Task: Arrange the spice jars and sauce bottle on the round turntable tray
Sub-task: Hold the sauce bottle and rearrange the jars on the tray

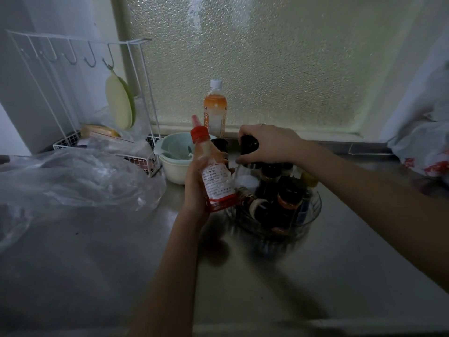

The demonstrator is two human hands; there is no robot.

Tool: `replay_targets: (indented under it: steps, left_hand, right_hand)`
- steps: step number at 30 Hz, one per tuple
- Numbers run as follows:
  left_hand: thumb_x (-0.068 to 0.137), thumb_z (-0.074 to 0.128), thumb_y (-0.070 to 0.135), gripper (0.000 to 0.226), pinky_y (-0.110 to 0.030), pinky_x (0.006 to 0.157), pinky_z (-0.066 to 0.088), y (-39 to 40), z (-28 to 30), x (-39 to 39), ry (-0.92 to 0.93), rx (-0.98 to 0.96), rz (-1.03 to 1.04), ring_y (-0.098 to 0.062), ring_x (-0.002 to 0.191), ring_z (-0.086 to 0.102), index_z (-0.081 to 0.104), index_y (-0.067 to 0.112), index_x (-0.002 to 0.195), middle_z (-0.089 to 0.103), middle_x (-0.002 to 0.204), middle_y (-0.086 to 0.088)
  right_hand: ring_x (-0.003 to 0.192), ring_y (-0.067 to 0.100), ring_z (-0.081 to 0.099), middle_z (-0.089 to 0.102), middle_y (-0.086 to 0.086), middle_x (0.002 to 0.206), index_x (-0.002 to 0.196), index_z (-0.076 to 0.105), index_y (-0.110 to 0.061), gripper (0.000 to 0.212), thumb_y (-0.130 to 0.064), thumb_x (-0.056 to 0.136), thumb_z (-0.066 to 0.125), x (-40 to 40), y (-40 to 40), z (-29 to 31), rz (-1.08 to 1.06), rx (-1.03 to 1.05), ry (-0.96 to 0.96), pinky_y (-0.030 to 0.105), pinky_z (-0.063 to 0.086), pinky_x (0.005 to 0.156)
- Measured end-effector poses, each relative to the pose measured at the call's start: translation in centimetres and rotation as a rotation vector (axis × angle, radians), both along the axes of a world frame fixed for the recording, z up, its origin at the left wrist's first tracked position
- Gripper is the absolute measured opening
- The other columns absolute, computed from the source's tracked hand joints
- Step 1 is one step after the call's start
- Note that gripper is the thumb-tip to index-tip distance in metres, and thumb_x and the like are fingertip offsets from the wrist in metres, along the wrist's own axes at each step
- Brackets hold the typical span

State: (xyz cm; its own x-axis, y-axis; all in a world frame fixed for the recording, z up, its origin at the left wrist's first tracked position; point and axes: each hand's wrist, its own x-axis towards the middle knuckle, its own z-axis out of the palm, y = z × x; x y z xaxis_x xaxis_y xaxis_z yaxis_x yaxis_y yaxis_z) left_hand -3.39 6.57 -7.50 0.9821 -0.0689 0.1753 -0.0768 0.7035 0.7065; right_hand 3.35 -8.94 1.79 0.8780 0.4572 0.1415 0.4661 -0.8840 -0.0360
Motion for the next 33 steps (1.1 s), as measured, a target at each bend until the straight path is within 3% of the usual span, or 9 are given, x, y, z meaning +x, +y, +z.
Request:
replay_targets:
  steps: [3,8,11,16,20,23,26,30,33]
  left_hand:
    - [0.077,0.046,0.035,0.042,-0.035,0.073,0.042,0.0,-0.1,0.1,-0.015,0.002,0.019,-0.024,0.080,0.050,0.048,0.004,0.106,0.052,0.088,-0.011]
    - [0.076,0.047,0.034,0.034,-0.035,0.073,0.041,-0.1,-0.1,0.2,-0.026,-0.003,0.028,-0.022,0.077,0.051,0.052,0.007,0.097,0.052,0.086,-0.008]
    - [0.076,0.049,0.033,0.034,-0.034,0.073,0.044,-0.3,-0.3,0.1,-0.048,0.037,0.041,-0.022,0.079,0.053,0.054,0.008,0.098,0.054,0.087,-0.008]
    - [0.076,0.045,0.037,0.036,-0.033,0.070,0.048,-0.3,-0.4,-0.2,-0.048,0.072,0.029,-0.021,0.078,0.056,0.057,0.009,0.095,0.057,0.084,-0.007]
    - [0.077,0.047,0.033,0.028,-0.034,0.069,0.048,-0.9,-0.1,-0.3,-0.052,0.058,0.043,-0.017,0.069,0.061,0.056,0.011,0.092,0.063,0.076,-0.003]
    - [0.082,0.044,0.026,0.020,-0.028,0.063,0.051,-1.2,-0.1,-0.2,-0.144,0.041,0.101,-0.013,0.065,0.062,0.056,0.012,0.090,0.066,0.070,0.003]
    - [0.083,0.041,0.025,0.025,-0.025,0.060,0.053,-1.5,0.0,-0.5,-0.215,0.061,0.065,-0.012,0.066,0.064,0.064,0.016,0.084,0.067,0.070,0.003]
    - [0.071,0.056,0.027,0.019,-0.026,0.059,0.052,-2.1,0.1,-0.9,-0.181,0.151,0.023,-0.016,0.061,0.063,0.062,0.012,0.081,0.066,0.067,-0.001]
    - [0.060,0.063,0.034,0.046,-0.033,0.063,0.048,-2.2,-0.1,-1.0,-0.161,0.284,0.011,-0.022,0.064,0.059,0.052,0.006,0.094,0.061,0.073,-0.007]
  right_hand:
    - [0.114,0.021,0.048,0.054,-0.001,0.124,0.116,0.054,-0.035,0.049,-0.067,0.078,0.053,-1.7,-0.4,1.5,0.010,0.068,-0.086,0.037,0.039,0.083]
    - [0.071,0.005,0.051,0.056,-0.017,0.069,0.080,0.050,-0.036,0.057,-0.086,0.060,0.033,-8.5,-1.6,2.3,0.092,-0.032,-0.129,0.037,0.032,0.083]
    - [0.092,0.016,0.051,0.053,-0.013,0.079,0.095,0.045,-0.039,0.059,-0.087,0.061,0.035,-11.2,-1.8,-0.8,0.102,-0.339,-0.035,0.051,0.022,0.101]
    - [0.109,0.025,0.053,0.066,0.000,0.102,0.127,0.036,-0.033,0.069,-0.065,0.072,0.059,-11.0,-2.0,-2.9,0.114,-0.472,-0.066,0.064,-0.002,0.110]
    - [0.100,0.022,0.056,0.052,-0.010,0.074,0.100,0.049,-0.038,0.038,-0.058,0.069,0.055,-10.6,-2.4,-2.0,0.046,-0.170,-0.059,0.057,0.009,0.111]
    - [0.095,0.019,0.055,0.055,-0.007,0.083,0.099,0.057,-0.039,0.035,-0.056,0.068,0.056,-9.7,-2.8,-0.1,-0.067,0.063,-0.077,0.043,0.033,0.095]
    - [0.090,0.018,0.054,0.058,-0.004,0.093,0.107,0.059,-0.041,0.035,-0.050,0.073,0.058,-8.8,-3.5,1.0,-0.099,0.118,-0.067,0.033,0.038,0.073]
    - [0.089,0.014,0.048,0.058,-0.003,0.107,0.116,0.051,-0.029,0.040,-0.042,0.080,0.063,-8.2,-4.2,0.6,-0.118,0.080,0.037,0.030,0.037,0.069]
    - [0.099,0.020,0.053,0.058,0.003,0.116,0.113,0.049,-0.021,0.041,-0.041,0.082,0.066,-8.2,-4.4,-0.1,-0.143,0.115,0.051,0.032,0.040,0.073]
